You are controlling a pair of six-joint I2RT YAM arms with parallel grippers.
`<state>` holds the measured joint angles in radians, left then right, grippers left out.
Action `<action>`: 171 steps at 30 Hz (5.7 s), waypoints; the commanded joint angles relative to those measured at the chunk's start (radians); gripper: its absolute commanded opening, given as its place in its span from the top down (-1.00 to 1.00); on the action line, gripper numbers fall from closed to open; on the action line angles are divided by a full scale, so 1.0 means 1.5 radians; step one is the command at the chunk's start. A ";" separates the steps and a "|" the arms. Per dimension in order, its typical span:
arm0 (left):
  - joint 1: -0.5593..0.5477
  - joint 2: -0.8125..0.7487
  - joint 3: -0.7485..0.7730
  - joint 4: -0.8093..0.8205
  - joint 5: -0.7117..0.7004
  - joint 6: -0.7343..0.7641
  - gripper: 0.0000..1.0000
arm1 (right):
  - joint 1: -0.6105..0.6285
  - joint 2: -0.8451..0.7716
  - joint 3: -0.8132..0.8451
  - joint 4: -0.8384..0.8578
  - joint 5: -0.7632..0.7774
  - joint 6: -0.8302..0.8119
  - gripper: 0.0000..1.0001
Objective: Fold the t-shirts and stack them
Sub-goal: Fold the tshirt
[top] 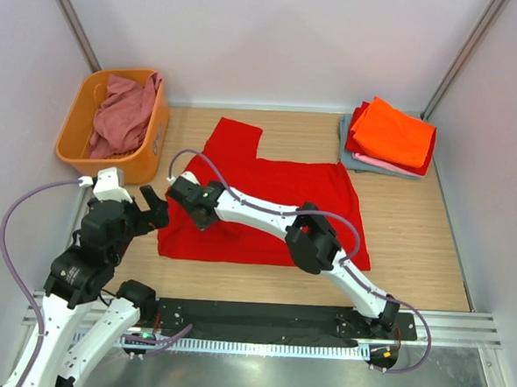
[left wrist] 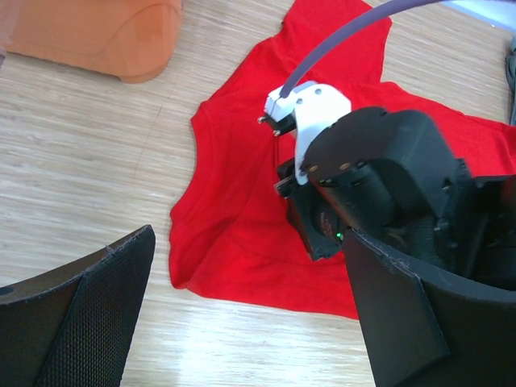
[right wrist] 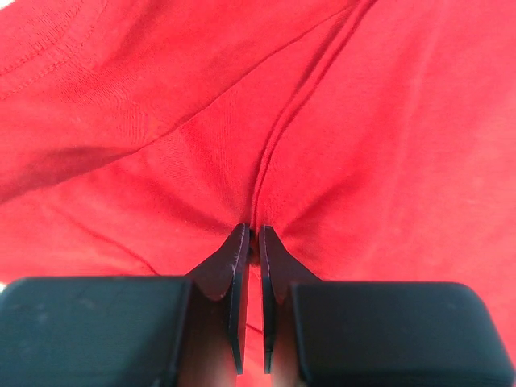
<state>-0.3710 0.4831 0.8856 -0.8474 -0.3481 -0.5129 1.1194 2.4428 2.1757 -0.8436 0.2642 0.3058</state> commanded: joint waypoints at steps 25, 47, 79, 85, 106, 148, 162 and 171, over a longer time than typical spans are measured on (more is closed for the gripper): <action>0.001 0.029 -0.004 0.009 -0.013 0.004 -0.99 | -0.151 -0.112 -0.051 0.005 0.020 -0.081 0.39; 0.001 0.309 0.138 0.023 -0.001 0.005 -0.99 | -0.212 -0.537 -0.561 0.225 0.008 0.081 -0.36; 0.185 1.445 1.120 0.192 0.442 -0.049 -0.87 | -0.196 -0.869 -1.170 0.766 -0.151 0.171 -0.43; 0.192 1.515 1.149 0.239 0.456 -0.105 -0.81 | -0.213 -0.879 -1.188 0.784 -0.162 0.182 -0.43; 0.172 1.580 1.138 0.290 0.523 -0.126 -0.06 | -0.248 -0.879 -1.204 0.808 -0.208 0.197 -0.45; 0.096 1.089 0.746 0.094 0.431 0.033 1.00 | -0.289 -0.929 -0.829 0.338 0.149 0.117 -0.68; 0.056 0.788 0.413 0.081 0.343 0.063 1.00 | -0.587 -0.561 -0.528 0.179 -0.031 0.058 -0.57; 0.056 0.707 0.320 0.073 0.333 0.088 1.00 | -0.673 -0.412 -0.514 0.277 -0.123 0.048 -0.28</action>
<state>-0.2913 1.5791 1.3891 -0.7429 0.1677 -0.4129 0.1337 1.7939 1.3575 -0.5014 0.1520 0.3916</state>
